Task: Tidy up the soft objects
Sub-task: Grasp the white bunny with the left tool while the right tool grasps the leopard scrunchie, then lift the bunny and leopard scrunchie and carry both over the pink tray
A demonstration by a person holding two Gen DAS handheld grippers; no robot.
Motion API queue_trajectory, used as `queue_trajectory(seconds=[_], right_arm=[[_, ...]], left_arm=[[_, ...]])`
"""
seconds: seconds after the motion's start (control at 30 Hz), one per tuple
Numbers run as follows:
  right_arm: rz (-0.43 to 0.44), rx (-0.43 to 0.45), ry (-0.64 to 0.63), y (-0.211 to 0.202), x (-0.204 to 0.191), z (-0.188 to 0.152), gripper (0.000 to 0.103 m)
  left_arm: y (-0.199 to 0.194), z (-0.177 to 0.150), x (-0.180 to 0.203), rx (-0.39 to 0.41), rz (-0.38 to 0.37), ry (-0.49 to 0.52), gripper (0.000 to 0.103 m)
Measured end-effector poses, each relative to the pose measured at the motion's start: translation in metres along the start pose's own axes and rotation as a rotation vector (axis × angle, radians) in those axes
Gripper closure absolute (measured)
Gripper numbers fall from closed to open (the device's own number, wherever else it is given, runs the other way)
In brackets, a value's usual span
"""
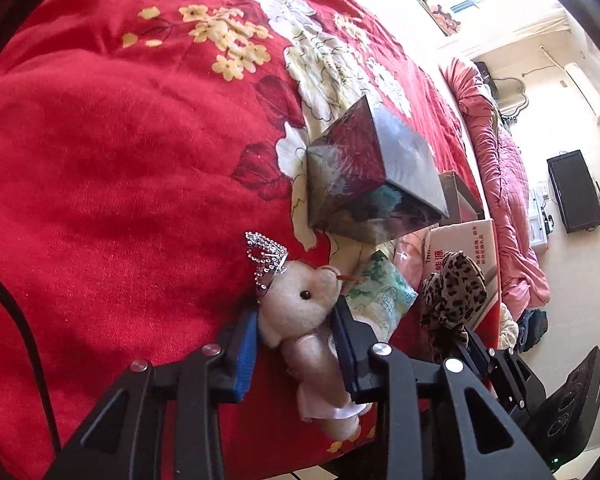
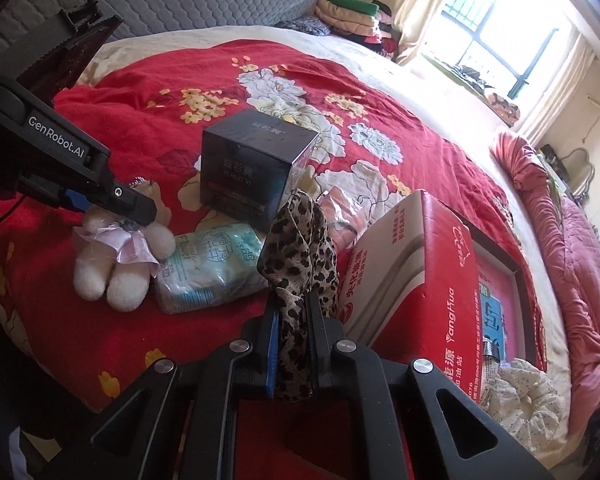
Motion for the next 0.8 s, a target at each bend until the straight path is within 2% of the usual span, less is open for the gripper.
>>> queue_trajectory(seconds=[0.4, 0.8], right_arm=[[0.027, 0.082, 0.038, -0.025, 0.006, 0.004, 0.092], [0.038, 0.203, 0.104, -0.064, 0.023, 0.007, 0.092]], left_arm=[[-0.054, -0.001, 0.034, 0.130, 0.128, 0.134, 0.068], [-0.071, -0.015, 0.079, 0.185, 0.208, 0.255, 0.068]])
Point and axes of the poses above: each gripper's, at about its wrist camera, not at the fingertips, and y roughly the way its jaws point, x to its right, z to its top, the point moved 2 cm from there along y, roughly the way its jaws point, and after that the axes turned 3 degrees about y, right-handed, at the moved point
